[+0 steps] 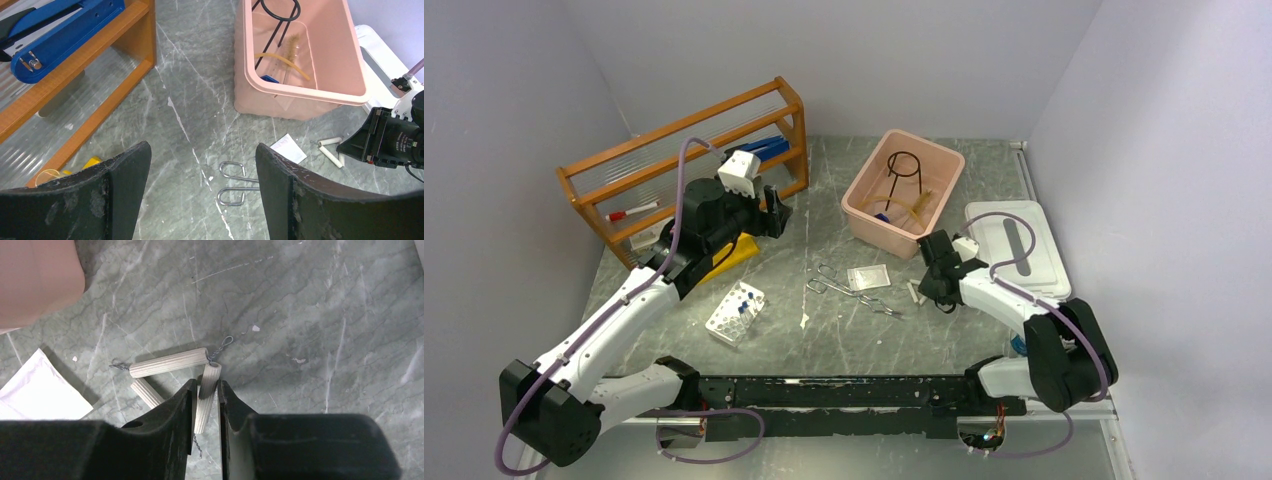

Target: Organize the chemistry lab equipment

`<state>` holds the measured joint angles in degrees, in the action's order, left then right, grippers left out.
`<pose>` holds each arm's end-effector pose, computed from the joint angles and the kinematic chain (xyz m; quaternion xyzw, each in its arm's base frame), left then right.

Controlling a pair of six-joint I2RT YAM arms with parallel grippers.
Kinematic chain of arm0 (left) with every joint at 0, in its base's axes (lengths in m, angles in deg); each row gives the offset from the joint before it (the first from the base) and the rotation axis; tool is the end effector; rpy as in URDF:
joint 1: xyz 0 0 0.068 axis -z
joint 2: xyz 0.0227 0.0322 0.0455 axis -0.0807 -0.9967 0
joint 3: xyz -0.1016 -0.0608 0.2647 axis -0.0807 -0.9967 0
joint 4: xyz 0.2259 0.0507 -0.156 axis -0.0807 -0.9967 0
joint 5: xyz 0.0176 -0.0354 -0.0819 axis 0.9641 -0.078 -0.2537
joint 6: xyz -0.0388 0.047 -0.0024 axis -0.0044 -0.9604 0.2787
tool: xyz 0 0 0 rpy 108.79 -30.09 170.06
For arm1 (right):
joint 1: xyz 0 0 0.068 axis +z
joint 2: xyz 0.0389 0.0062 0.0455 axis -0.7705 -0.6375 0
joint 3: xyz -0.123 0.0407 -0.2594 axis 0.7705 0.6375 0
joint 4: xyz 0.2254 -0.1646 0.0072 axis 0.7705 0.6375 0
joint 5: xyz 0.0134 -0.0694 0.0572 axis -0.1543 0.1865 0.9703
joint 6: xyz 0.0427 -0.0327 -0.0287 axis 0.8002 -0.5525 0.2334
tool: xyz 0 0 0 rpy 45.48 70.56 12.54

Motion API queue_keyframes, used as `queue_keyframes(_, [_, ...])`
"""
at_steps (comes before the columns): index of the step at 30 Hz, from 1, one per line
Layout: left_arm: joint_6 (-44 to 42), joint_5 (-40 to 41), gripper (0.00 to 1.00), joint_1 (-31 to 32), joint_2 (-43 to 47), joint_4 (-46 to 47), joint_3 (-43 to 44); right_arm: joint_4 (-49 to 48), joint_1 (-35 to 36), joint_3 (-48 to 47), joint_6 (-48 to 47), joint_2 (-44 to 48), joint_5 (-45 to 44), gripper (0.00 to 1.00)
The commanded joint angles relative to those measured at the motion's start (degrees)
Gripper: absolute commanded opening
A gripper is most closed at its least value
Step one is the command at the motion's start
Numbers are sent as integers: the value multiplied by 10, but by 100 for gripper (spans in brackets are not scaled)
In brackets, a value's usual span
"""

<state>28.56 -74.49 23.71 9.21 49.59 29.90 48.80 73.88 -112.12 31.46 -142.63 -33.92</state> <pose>0.2350 -0.1278 0.3448 0.1171 0.7900 -0.2176 0.5611 0.2217 0.0804 0.1487 0.2495 0.9318 -0.0017 0.2635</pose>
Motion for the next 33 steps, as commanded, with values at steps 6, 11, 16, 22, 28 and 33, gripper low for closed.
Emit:
queue_keyframes(6, [-7, 10, 80, -3, 0, 8, -1, 11, -2, 21, 3, -33, 2, 9])
queue_keyframes(11, [-4, 8, 80, -3, 3, 9, -2, 67, -1, 4, 24, 38, -70, 0])
queue_keyframes(16, [-4, 8, 80, -3, 3, 8, -1, 147, -1, -60, 26, 134, -170, 0])
queue_keyframes(22, [-3, 8, 80, -3, 6, 8, -2, 167, -2, -163, -29, 187, -235, 0])
queue_keyframes(28, [-1, 9, 80, -3, 7, 8, -3, 74, -2, -249, -141, 182, -178, 0])
queue_keyframes(33, [-1, 8, 80, -3, 8, 8, -3, -9, -2, -305, -198, 126, -47, 0])
